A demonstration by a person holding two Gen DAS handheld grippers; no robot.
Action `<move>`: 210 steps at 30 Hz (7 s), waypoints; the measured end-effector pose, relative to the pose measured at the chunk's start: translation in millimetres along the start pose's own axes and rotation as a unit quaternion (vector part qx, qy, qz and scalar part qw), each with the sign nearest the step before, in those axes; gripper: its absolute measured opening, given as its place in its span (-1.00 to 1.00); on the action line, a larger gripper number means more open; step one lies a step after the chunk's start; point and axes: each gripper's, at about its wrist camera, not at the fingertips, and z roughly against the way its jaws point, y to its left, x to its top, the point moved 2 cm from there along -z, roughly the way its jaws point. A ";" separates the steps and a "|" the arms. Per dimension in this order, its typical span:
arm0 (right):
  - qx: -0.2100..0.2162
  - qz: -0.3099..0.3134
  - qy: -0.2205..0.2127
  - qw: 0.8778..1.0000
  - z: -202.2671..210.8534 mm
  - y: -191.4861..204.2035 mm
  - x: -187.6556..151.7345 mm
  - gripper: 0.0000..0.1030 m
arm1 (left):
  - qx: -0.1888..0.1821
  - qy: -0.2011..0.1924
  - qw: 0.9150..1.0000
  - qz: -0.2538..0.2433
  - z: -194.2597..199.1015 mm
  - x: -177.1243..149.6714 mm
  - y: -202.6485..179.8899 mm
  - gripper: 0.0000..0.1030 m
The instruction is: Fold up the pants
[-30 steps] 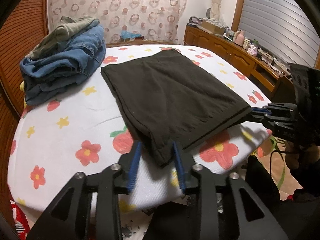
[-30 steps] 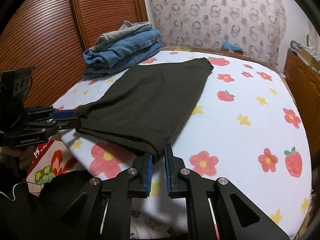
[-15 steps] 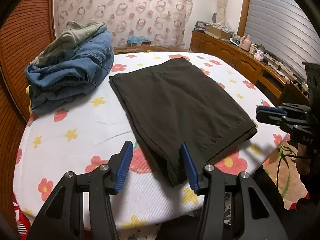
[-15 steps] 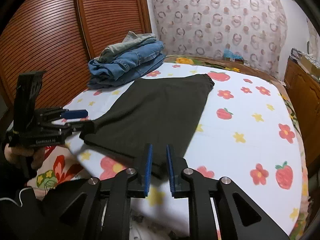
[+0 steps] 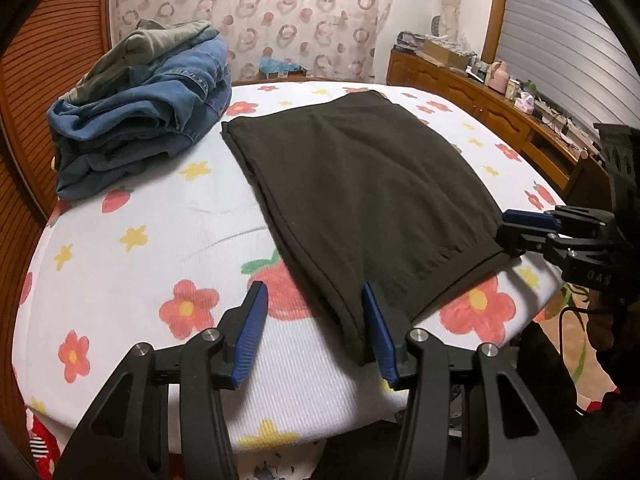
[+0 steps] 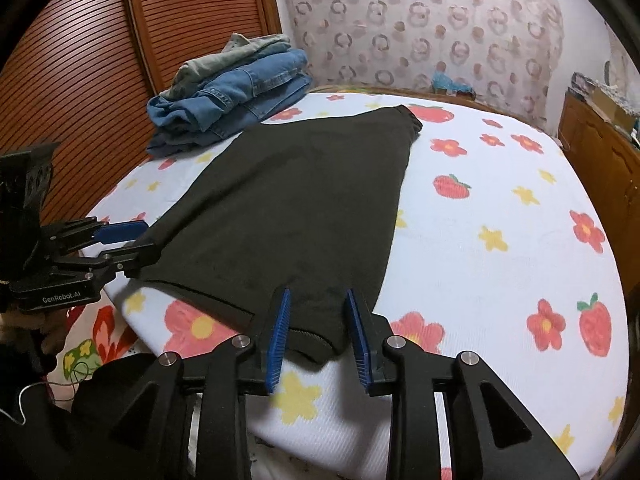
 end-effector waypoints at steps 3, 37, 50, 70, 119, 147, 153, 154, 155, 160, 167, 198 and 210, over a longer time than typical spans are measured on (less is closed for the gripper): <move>-0.006 0.000 -0.001 1.000 2.9 1.3 -0.2 -0.40 | -0.009 0.000 1.000 -0.003 2.2 -2.2 -3.0 -0.18; 0.026 -0.011 -0.016 0.999 12.5 1.2 -9.7 -0.72 | -0.043 -0.017 0.999 0.006 11.8 -7.9 -17.4 -0.82; 0.041 0.001 -0.040 0.998 36.8 5.0 -5.9 -0.75 | -0.048 -0.045 0.998 -0.011 42.9 11.1 -27.7 -0.86; 0.030 0.034 -0.097 0.994 61.6 8.2 33.4 -0.75 | -0.046 -0.087 0.995 -0.001 53.0 46.0 -16.2 -0.88; -0.026 0.005 -0.047 0.999 -68.9 -42.8 142.0 -0.49 | 0.004 -0.059 0.998 0.021 -30.5 126.9 45.9 0.10; 0.035 0.023 0.029 0.999 -45.6 -58.3 84.4 -0.43 | 0.008 0.009 1.000 -0.002 -50.8 69.9 34.6 0.10; 0.026 0.032 0.033 0.999 -56.5 -51.8 82.4 -0.44 | -0.009 0.009 1.000 0.003 -50.8 69.6 32.5 -0.10; 0.027 0.034 0.034 0.998 -57.7 -50.4 82.8 -0.44 | -0.013 0.010 1.000 0.002 -50.8 69.3 31.2 -0.21; 0.029 0.034 0.031 0.999 -57.9 -50.1 83.0 -0.48 | -0.014 0.011 1.000 0.000 -51.0 69.2 29.9 -0.32; 0.039 0.027 0.011 0.999 -49.2 -52.2 81.8 -0.86 | -0.012 0.012 1.000 -0.017 -52.8 67.1 24.1 -0.60; 0.021 0.008 -0.031 0.999 -17.0 -59.0 74.8 -0.90 | -0.010 0.007 1.000 -0.019 -52.6 66.1 28.4 -0.71; 0.045 -0.006 0.002 0.999 22.1 -46.3 20.9 -0.89 | -0.014 -0.009 1.000 -0.024 -6.6 36.6 10.0 -0.61; 0.016 0.014 -0.023 1.000 31.5 -46.9 41.6 -0.52 | -0.013 -0.021 0.998 -0.049 -17.2 70.7 8.4 0.18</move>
